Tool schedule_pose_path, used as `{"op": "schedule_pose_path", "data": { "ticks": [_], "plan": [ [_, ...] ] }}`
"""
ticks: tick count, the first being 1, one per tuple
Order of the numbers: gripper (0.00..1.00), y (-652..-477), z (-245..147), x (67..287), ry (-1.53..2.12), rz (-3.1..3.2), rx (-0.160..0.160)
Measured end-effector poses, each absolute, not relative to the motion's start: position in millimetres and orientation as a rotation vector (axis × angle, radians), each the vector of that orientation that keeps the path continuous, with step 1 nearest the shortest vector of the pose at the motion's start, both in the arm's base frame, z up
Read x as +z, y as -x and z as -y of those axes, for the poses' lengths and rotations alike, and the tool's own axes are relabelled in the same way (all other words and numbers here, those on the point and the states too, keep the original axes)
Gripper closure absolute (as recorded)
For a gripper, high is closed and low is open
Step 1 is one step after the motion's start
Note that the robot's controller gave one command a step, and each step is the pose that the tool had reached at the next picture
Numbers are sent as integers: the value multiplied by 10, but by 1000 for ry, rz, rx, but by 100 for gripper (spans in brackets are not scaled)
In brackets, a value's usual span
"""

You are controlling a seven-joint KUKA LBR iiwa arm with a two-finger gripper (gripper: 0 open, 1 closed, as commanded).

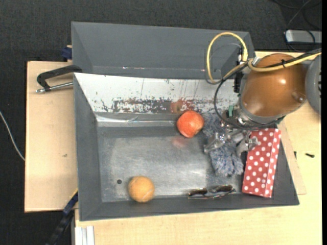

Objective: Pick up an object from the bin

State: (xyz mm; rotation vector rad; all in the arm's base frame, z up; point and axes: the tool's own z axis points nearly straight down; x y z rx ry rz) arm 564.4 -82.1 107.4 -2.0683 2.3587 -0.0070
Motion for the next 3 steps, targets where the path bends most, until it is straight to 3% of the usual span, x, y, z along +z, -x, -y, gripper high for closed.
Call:
{"op": "schedule_pose_path", "data": {
  "ticks": [1,2,3],
  "plan": [
    [100,-5799,784,731,2189,-2249,-5],
    [100,-5799,784,731,2189,-2249,-5],
    [100,-5298,653,732,2189,-2242,-11]
  ]
}}
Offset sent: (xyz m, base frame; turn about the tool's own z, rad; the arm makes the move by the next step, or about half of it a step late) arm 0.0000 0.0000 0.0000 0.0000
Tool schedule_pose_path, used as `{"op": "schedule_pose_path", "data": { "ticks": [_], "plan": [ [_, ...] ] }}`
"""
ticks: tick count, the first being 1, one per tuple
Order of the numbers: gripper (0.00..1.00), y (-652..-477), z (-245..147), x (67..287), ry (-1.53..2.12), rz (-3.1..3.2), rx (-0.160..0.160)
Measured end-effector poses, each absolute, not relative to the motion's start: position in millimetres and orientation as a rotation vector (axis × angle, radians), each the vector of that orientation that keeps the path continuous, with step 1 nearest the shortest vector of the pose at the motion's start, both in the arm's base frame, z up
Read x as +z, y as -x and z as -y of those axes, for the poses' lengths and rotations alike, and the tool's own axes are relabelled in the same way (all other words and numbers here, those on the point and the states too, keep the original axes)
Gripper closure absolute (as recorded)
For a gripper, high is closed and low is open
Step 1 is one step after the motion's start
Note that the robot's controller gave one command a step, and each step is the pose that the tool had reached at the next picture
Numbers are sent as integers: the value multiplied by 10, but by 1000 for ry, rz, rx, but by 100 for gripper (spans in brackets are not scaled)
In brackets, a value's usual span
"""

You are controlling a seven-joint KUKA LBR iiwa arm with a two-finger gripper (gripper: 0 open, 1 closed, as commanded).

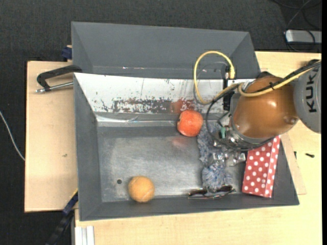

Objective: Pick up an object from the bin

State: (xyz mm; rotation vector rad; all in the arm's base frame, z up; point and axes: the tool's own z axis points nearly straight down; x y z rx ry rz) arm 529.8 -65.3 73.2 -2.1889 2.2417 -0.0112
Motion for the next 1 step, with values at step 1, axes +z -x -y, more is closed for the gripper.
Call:
{"op": "schedule_pose_path", "data": {
  "ticks": [1],
  "plan": [
    [100,-4909,615,757,2144,-2258,-32]
  ]
}}
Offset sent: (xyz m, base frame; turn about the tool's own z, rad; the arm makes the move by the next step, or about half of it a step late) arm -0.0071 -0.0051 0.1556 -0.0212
